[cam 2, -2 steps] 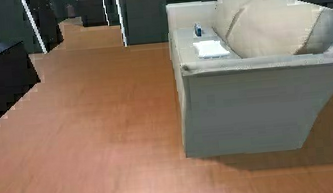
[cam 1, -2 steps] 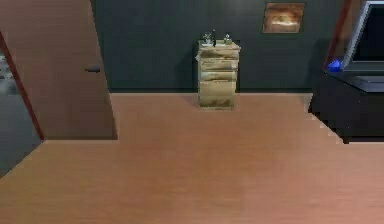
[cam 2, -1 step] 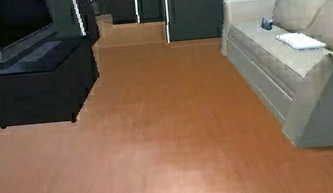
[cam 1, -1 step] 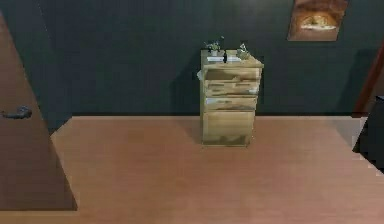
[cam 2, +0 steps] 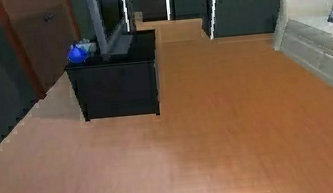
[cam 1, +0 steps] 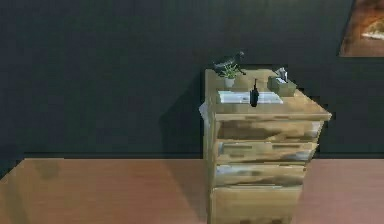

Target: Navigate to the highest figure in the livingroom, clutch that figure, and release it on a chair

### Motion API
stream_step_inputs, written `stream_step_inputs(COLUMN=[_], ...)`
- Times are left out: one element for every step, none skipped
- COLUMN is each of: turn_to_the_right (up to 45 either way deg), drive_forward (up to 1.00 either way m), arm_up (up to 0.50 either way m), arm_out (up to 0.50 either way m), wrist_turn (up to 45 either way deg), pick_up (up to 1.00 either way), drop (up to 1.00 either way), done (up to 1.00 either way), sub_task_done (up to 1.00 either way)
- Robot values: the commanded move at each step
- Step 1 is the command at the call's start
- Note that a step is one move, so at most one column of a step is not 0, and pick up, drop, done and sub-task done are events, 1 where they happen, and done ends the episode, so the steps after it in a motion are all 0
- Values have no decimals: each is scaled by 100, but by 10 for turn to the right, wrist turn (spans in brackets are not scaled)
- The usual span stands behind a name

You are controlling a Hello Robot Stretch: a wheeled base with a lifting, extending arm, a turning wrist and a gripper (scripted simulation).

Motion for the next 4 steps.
stream_step_inputs(turn_to_the_right=[0, -450, -270, 450], drive_forward=[50, 0, 0, 0], arm_up=[0, 0, 0, 0], arm_out=[0, 0, 0, 0], wrist_turn=[0, 0, 0, 0], pick_up=[0, 0, 0, 0], drop=[0, 0, 0, 0], done=[0, 0, 0, 0], sub_task_done=[0, 0, 0, 0])
